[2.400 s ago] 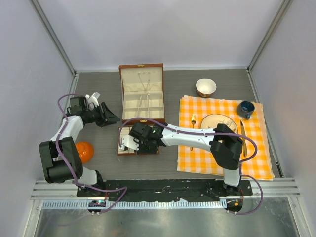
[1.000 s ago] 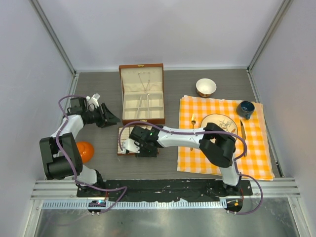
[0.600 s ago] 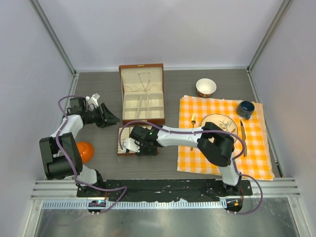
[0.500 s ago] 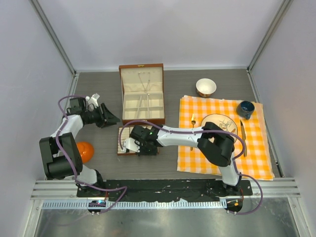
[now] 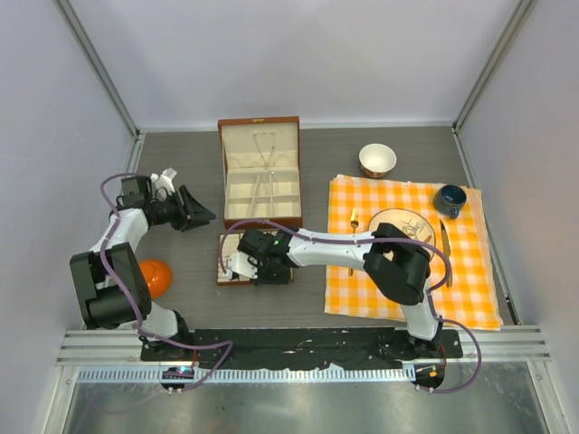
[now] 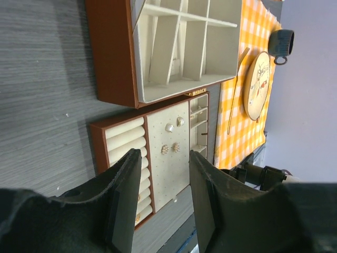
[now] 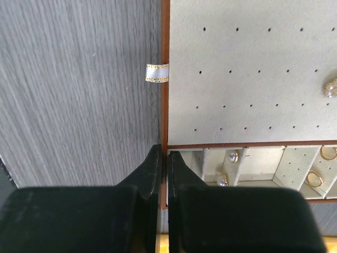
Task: Organize the mixed jewelry
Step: Pick up the compartment layer from the center of the board.
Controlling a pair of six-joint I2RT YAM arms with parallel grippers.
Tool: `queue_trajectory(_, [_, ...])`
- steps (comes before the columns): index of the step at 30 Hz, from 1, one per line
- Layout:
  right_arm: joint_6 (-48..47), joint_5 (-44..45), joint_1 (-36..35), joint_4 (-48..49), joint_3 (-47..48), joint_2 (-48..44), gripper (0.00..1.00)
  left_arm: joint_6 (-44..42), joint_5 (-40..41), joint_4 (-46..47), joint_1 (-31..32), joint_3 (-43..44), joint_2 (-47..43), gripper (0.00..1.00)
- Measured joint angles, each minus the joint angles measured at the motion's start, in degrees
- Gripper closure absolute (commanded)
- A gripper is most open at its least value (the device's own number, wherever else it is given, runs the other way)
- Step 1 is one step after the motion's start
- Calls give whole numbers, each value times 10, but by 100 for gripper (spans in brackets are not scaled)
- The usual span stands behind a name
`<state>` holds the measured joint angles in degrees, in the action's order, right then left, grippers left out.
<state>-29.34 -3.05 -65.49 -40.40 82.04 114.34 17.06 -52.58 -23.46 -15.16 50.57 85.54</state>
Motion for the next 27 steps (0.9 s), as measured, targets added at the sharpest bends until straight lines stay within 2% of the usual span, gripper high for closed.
queue_trajectory(7, [2,2,0,-49,6,-34,99,3,-1,-4,-12,45,-2,55])
queue_trajectory(20, [2,18,-4,-87,11,-119,99,42,0,18,-14,52,0,55])
queue_trajectory(27, [-31,36,13,-111,66,-125,99,50,1,23,-14,64,1,55])
